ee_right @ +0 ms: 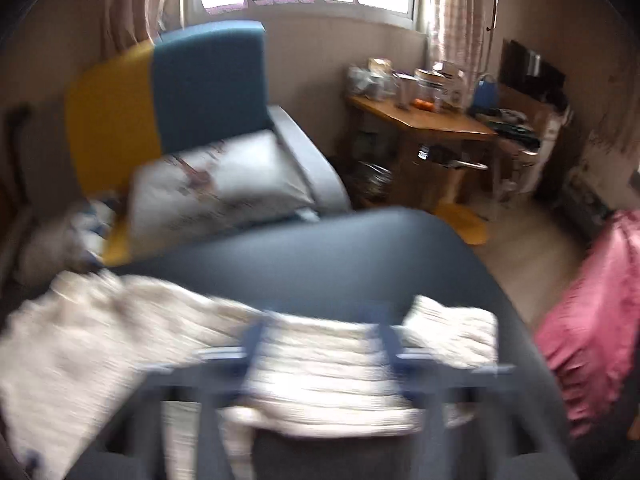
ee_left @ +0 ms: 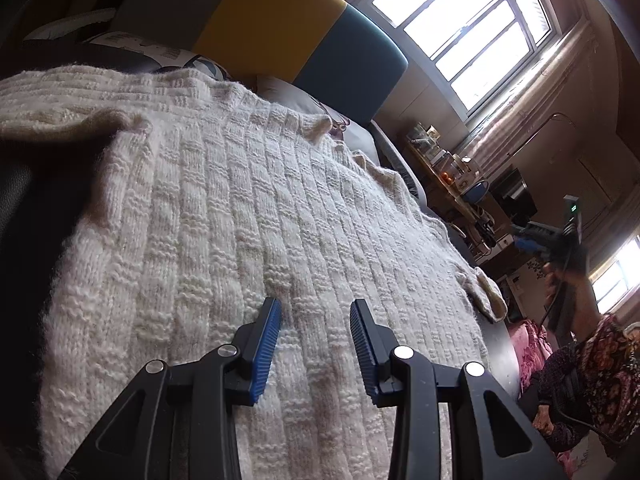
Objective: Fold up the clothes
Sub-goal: 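Lay the sleeve onto the sweater body and open the right tool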
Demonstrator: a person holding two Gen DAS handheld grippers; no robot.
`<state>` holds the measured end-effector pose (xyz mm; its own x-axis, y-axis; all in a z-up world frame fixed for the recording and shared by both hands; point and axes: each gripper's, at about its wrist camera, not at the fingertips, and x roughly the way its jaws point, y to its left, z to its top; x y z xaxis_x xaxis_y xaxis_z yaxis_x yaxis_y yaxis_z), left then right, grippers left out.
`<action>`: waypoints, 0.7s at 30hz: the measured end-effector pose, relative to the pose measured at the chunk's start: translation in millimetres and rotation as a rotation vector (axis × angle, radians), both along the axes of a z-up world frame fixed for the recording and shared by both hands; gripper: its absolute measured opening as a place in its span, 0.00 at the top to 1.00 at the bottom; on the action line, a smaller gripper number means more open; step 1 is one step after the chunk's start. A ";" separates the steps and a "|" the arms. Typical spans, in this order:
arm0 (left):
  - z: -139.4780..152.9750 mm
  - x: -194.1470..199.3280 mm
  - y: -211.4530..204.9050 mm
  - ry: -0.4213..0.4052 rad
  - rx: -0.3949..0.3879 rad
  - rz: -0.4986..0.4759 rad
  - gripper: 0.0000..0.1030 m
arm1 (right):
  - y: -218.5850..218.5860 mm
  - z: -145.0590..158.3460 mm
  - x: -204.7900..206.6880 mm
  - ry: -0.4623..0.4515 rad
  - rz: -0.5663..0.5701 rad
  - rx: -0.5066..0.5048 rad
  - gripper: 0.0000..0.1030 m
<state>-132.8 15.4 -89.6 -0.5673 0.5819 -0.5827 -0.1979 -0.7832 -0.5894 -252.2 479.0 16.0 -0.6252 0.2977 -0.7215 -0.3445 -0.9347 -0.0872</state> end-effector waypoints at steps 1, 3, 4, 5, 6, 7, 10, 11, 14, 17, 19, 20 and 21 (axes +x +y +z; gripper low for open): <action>0.0 -0.1 0.3 0.000 -0.001 0.000 0.65 | 7.9 -13.1 0.6 -0.022 -0.011 0.030 0.15; -0.1 0.1 0.8 0.002 -0.005 0.000 0.65 | 21.4 -34.8 -1.7 -0.075 -0.012 0.070 0.15; 0.0 0.1 1.1 0.003 -0.007 0.000 0.65 | 28.9 -46.9 -4.1 -0.110 -0.010 0.088 0.16; 0.0 0.0 1.6 0.003 -0.009 0.000 0.65 | 36.2 -58.5 -6.3 -0.143 -0.010 0.103 0.17; 0.1 -0.1 2.0 0.004 -0.012 0.000 0.65 | 43.1 -67.7 -8.3 -0.166 -0.011 0.106 0.21; 0.0 -0.1 2.3 0.006 -0.013 0.000 0.65 | 51.2 -76.4 -9.5 -0.177 -0.009 0.097 0.25; -0.7 -1.2 0.6 0.006 -0.001 -0.002 0.65 | 69.6 -84.9 -8.2 -0.174 -0.045 0.087 0.30; -1.0 -1.1 0.1 0.007 0.001 -0.003 0.65 | 77.7 -86.9 -6.4 -0.168 -0.064 0.066 0.31; -1.7 -1.3 0.2 0.009 0.000 -0.005 0.65 | 100.5 -89.4 1.7 -0.149 -0.118 -0.007 0.56; -2.2 -1.6 -0.2 0.011 0.004 -0.007 0.65 | 122.0 -89.5 11.0 -0.125 -0.169 -0.084 0.90; -2.4 -1.8 -0.6 0.011 0.008 -0.008 0.65 | 130.3 -78.8 19.8 -0.076 -0.189 -0.139 0.92; -2.5 -1.9 -0.7 0.011 0.010 -0.008 0.65 | 131.9 -71.2 24.4 -0.042 -0.200 -0.172 0.92; -2.5 -2.0 -0.9 0.011 0.013 -0.009 0.65 | 132.9 -63.3 28.4 -0.009 -0.208 -0.205 0.93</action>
